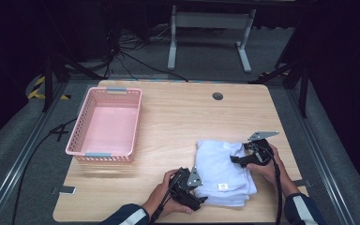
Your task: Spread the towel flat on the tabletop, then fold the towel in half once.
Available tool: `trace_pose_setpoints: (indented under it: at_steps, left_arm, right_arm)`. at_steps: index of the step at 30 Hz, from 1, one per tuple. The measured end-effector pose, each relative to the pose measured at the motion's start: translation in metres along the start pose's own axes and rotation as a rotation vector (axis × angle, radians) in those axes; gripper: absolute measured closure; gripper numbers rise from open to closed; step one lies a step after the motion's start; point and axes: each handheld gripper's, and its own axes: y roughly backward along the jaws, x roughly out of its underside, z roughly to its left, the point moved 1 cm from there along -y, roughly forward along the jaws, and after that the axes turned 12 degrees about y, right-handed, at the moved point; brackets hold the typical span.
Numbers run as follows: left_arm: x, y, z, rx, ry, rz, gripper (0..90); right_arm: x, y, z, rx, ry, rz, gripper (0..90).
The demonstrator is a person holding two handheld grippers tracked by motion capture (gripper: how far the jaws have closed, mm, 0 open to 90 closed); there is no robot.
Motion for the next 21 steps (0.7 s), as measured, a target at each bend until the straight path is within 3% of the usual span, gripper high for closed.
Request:
trace_pose_setpoints:
  at_steps: [2,5,8,11,15,21]
  left_arm:
    - [-0.001,0.0,0.001,0.004,0.001,0.005,19.5]
    - [-0.002,0.001,0.002,0.012,-0.01,-0.005,31.7]
    - [-0.004,0.002,0.005,0.02,-0.017,-0.001,42.4]
    - [-0.006,0.002,0.008,0.021,-0.016,-0.006,51.3]
    - [-0.006,0.003,0.009,0.023,-0.022,-0.007,55.7]
    - [-0.008,0.006,0.011,0.015,-0.04,0.008,59.7]
  right_arm:
    - [0.0,0.0,0.001,-0.006,0.009,-0.003,14.0]
    - [-0.001,0.003,0.003,-0.082,0.04,-0.033,38.2]
    - [0.001,0.003,0.004,-0.147,0.023,-0.052,51.6]
    - [0.001,0.003,0.004,-0.162,0.017,-0.052,58.0]
    - [0.002,0.003,0.003,-0.181,-0.006,-0.059,63.6]
    - [-0.001,0.006,0.009,-0.143,0.037,-0.065,69.8]
